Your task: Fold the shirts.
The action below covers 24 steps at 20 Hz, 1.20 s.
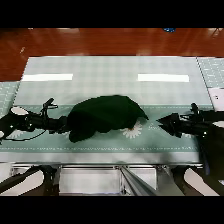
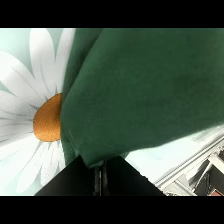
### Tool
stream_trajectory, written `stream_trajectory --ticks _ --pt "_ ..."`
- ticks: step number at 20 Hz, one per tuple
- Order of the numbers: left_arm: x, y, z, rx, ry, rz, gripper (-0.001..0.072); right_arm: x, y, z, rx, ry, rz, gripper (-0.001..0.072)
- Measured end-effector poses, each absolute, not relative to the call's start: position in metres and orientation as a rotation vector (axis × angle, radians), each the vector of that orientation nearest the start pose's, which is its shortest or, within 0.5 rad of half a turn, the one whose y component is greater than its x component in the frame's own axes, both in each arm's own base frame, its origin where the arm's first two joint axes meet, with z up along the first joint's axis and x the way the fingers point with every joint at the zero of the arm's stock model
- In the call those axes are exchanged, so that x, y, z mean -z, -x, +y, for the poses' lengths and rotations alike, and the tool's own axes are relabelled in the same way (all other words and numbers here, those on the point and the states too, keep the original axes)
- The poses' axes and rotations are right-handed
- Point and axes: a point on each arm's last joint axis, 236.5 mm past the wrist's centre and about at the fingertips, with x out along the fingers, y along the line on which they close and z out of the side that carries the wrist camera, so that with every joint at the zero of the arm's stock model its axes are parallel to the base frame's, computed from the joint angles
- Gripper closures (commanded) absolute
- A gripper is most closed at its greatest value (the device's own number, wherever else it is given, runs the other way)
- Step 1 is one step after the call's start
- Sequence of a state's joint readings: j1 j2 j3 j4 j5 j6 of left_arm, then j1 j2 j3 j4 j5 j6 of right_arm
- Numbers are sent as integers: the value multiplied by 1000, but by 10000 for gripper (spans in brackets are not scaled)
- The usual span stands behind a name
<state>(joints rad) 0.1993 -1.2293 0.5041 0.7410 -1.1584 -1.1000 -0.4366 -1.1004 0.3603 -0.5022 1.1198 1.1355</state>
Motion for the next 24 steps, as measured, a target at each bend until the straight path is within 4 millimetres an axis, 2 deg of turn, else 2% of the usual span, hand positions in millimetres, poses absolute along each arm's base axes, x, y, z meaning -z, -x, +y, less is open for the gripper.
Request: stream_trajectory --ticks 3,8,11,17,22,23,24 --pt "95 -232 -116 441 743 1527 688 79 -273 101 -272 -1130 1297 306" --pt "95 -232 -116 440 742 1526 688 83 -310 132 -304 -1084 1306 306" --pt "96 -232 -116 438 742 1526 688 87 -322 155 -332 -1062 1345 306" --pt "96 -232 -116 439 742 1525 688 91 -323 197 -390 -1010 1414 306" --pt "96 -232 -116 439 742 1525 688 91 -318 212 -414 -986 1436 321" --pt "96 -232 -116 439 742 1525 688 91 -318 213 -415 -986 1438 450" --pt "96 -232 -116 439 742 1525 688 91 -318 214 -416 -984 1439 653"
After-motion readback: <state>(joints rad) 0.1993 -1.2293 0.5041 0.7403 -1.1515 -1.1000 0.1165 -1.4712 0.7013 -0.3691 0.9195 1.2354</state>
